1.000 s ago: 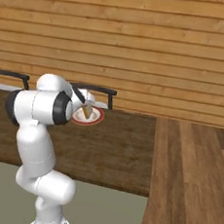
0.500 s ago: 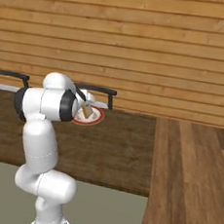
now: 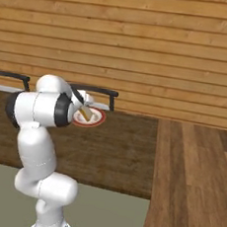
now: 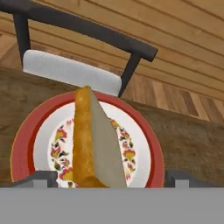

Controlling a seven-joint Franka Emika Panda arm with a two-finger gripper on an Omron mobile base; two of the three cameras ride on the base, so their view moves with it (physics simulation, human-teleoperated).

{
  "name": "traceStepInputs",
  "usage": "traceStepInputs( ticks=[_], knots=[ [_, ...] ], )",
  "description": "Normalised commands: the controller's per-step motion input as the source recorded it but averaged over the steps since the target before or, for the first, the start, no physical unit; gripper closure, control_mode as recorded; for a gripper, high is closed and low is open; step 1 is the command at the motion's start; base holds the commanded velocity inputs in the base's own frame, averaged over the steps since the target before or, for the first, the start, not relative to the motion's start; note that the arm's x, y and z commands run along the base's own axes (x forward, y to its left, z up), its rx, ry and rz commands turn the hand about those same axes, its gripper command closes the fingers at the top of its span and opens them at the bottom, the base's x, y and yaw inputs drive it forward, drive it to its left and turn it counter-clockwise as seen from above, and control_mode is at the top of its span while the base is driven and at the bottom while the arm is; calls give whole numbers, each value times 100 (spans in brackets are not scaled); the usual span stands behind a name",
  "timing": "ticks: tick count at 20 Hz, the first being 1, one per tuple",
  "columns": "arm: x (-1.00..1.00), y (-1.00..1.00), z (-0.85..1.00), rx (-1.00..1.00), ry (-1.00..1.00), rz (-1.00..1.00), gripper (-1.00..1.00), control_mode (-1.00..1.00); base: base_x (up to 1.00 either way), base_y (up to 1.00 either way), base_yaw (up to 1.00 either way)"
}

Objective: Start the toaster. Once the lever pops up, take the bread to the plate on the dining counter.

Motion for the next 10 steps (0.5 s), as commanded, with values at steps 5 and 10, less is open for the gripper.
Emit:
traceStepInputs(
  ticks=[5,10],
  knots=[
    [-60,0,96,27,0,0,-100,-100,0,0,0],
    [-76,-3,100,26,0,0,-100,-100,0,0,0]
  ],
)
